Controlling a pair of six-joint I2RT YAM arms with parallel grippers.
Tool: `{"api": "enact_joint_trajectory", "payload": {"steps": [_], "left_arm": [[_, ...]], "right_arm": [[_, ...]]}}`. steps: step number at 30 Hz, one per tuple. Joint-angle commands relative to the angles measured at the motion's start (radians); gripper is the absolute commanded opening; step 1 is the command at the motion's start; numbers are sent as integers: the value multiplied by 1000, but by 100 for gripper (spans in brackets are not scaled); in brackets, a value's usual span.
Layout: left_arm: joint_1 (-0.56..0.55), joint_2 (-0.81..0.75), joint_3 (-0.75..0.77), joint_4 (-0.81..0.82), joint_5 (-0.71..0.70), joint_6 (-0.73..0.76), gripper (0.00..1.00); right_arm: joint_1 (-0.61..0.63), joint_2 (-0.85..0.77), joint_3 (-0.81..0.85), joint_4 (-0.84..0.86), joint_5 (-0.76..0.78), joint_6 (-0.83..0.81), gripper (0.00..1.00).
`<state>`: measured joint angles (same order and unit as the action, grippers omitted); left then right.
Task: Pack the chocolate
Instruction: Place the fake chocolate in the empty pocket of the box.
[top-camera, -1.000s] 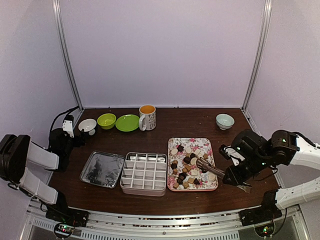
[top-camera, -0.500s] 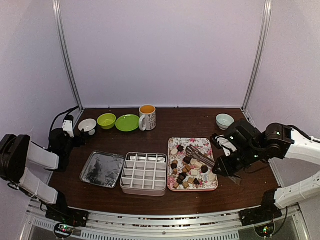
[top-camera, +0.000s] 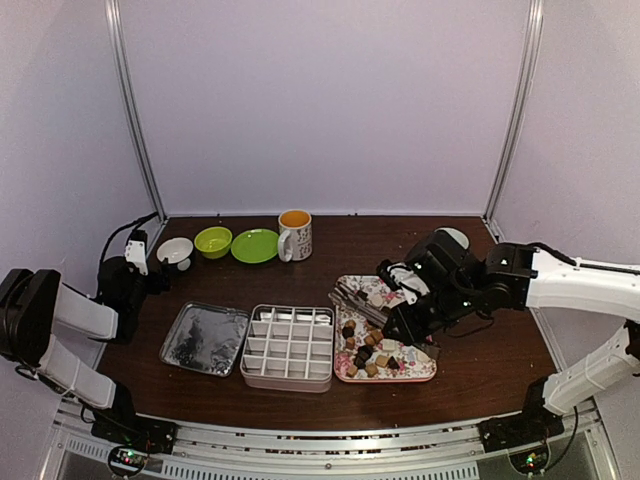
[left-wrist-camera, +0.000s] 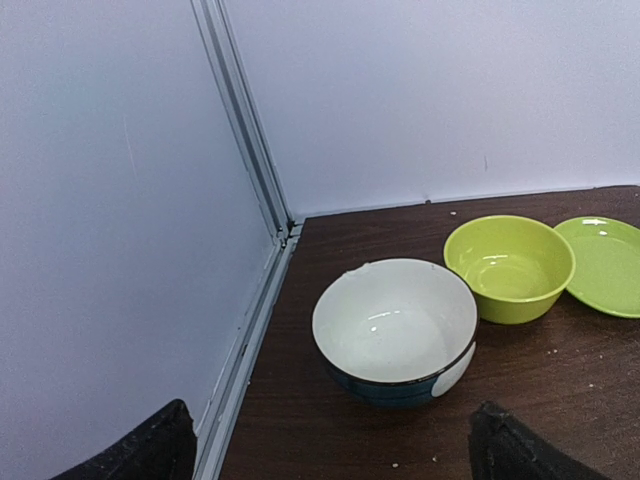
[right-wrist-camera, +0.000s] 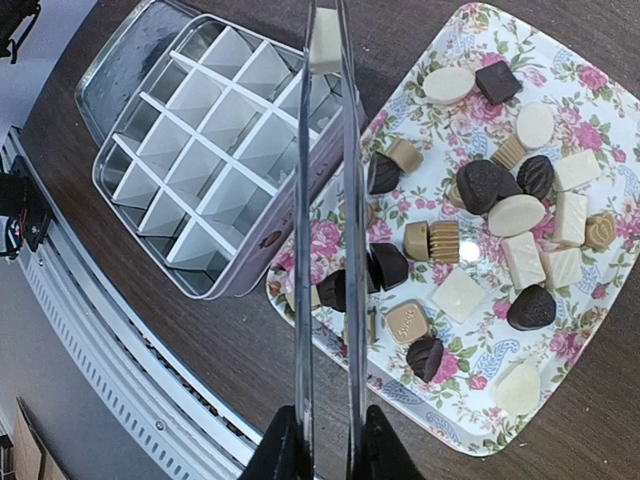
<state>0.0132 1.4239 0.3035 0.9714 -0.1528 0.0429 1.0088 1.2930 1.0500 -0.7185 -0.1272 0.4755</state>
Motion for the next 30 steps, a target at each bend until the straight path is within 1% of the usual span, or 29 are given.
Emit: {"api": "enact_joint_trajectory", "payload": {"steps": [1, 13, 16, 20, 30], "left_arm": [[7, 1, 22, 52, -2, -6, 98], [6, 1, 22, 53, -2, -6, 98], [7, 1, 22, 52, -2, -6, 98], [6, 1, 22, 52, -2, -6, 98], [7, 1, 22, 53, -2, -6, 98]], "right_arm": [[5, 17, 14, 79, -52, -38, 20], [6, 93, 9, 100, -82, -41, 20], [7, 97, 7, 106, -85, -39, 23], [10, 97, 8, 101, -71, -40, 31], [10, 89, 29, 76, -41, -43, 31]]}}
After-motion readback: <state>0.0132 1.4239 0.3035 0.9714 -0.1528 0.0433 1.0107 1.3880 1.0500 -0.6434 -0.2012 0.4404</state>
